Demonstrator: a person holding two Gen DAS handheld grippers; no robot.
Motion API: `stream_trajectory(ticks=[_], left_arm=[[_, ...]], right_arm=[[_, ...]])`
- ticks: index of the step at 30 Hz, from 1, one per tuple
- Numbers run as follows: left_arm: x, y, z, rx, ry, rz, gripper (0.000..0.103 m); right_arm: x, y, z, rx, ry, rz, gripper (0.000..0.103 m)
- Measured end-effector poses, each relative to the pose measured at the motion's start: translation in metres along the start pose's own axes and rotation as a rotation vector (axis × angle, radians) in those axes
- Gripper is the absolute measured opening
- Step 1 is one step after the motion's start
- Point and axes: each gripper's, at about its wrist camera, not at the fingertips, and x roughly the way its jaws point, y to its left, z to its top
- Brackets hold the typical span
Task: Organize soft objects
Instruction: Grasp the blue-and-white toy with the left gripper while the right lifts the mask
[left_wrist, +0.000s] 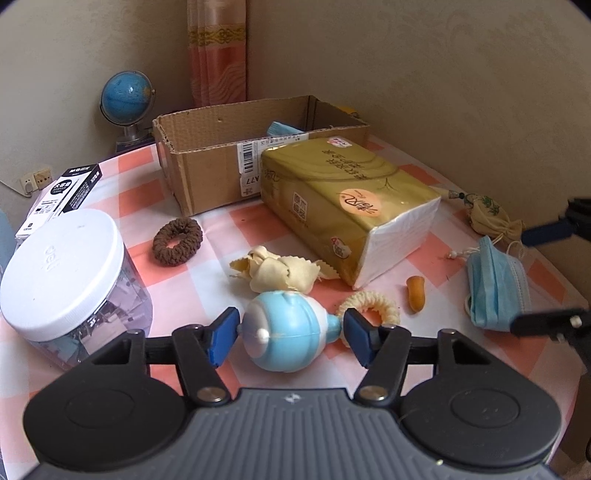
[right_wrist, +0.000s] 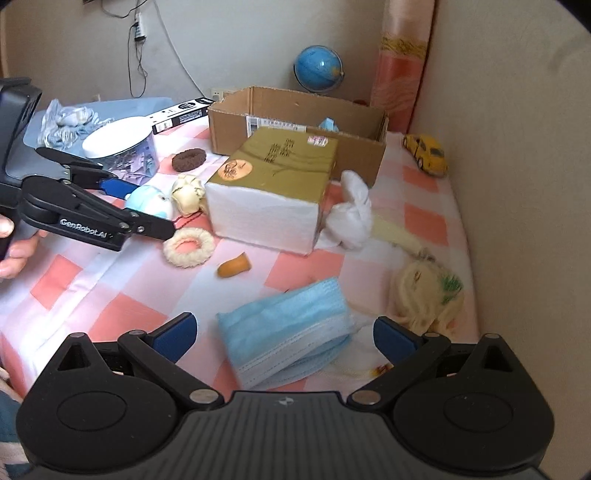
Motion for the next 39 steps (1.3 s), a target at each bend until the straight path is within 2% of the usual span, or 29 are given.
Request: stream_trajectory(ticks=[3, 7, 10, 12, 16, 18, 24, 32, 39], left_arm=[[0.001, 0.001, 0.0, -0.001, 0.002, -0.004, 0.062], [0.0, 0.002, -0.001, -0.001, 0.005, -0.01, 0.062], [0.0, 0.003, -0.001, 0.002, 0.005, -0.015, 0.061], [0.0, 0.003, -0.001, 0.008, 0.007, -0.016, 0.058], [-0.001, 0.004, 0.0, 0.022, 0.014, -0.023, 0.055], [-0.004, 0.003, 0.0, 0.031, 0.014, -0.022, 0.054], [-0.023, 0.003, 0.004, 0.051, -0.007, -0.024, 0.053], [-0.049, 0.0, 0.007, 0.068, -0.043, -0.047, 0.053], [-0.065, 0.003, 0.008, 0.069, -0.078, -0.052, 0.053]], right_arm=[[0.015, -0.005, 0.007, -0.006, 0.017, 0.054, 0.103], [0.031, -0.007, 0.006, -0.012, 0.072, 0.075, 0.103], [0.027, -0.002, 0.001, -0.033, 0.086, 0.072, 0.096], [0.024, 0.001, -0.001, -0.045, 0.09, 0.054, 0.086], [0.018, 0.002, 0.0, -0.039, 0.084, 0.037, 0.08], [0.014, 0.003, 0.001, -0.033, 0.075, 0.033, 0.073], [-0.002, 0.004, 0.009, -0.011, 0.042, 0.021, 0.067], [-0.022, 0.0, 0.031, -0.003, -0.026, -0.002, 0.067], [-0.022, -0.009, 0.068, -0.018, -0.092, -0.033, 0.067]])
